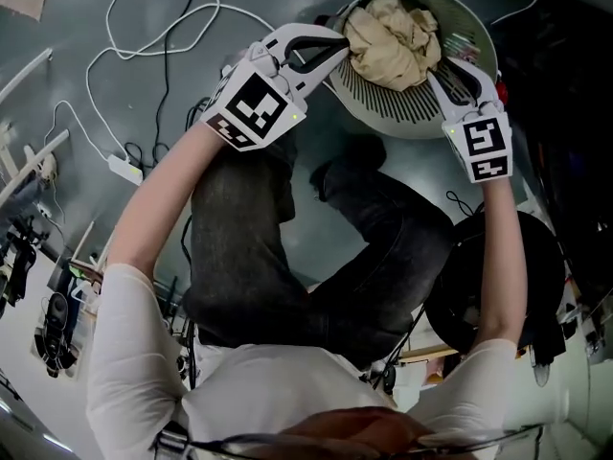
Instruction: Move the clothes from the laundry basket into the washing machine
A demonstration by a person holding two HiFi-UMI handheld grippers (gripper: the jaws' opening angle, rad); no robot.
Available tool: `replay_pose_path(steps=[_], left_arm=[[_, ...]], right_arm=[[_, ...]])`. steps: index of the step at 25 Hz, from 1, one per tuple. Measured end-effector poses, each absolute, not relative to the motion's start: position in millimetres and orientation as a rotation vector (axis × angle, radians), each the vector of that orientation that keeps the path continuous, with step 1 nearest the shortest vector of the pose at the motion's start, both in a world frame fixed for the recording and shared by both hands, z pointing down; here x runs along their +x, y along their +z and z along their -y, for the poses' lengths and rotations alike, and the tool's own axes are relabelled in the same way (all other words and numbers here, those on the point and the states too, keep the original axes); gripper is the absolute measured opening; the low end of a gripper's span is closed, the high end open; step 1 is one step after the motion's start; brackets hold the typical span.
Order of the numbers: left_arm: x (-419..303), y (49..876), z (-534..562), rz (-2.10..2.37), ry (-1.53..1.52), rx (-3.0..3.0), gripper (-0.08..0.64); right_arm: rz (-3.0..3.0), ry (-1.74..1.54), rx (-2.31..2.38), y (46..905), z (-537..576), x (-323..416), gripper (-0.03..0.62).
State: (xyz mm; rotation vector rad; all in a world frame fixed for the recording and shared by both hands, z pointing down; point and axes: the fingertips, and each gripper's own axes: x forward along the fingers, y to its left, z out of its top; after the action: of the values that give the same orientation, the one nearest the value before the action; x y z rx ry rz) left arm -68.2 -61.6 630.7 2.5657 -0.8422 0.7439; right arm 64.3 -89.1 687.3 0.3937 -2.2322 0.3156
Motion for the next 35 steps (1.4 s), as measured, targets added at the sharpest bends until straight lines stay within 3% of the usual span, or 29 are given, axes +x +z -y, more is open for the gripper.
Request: replay_pose_path(steps=[4,7,15,35], left_arm=[[-65.8,650.1,66.3,0.783,0.793,2.627,0.006],[-61.1,658.4,71.7,0.723,0.775,2.653,0.006],[-52.8,665.7,96.4,0.697,0.770,2.758,0.006],[-54.6,705.6,73.3,0.734,0.739,2.773,0.006]], right_arm=[[2.211,0.306,0.296,716.5,93.1,64.5,0.188],[2.178,0.337,0.238,746.2,95.2,65.6,0.277],[2.072,0.321,0.122,825.5,90.1,61.2,0.386],[1.845,0.308,0.058,962.1,75.8,82.5,0.552]])
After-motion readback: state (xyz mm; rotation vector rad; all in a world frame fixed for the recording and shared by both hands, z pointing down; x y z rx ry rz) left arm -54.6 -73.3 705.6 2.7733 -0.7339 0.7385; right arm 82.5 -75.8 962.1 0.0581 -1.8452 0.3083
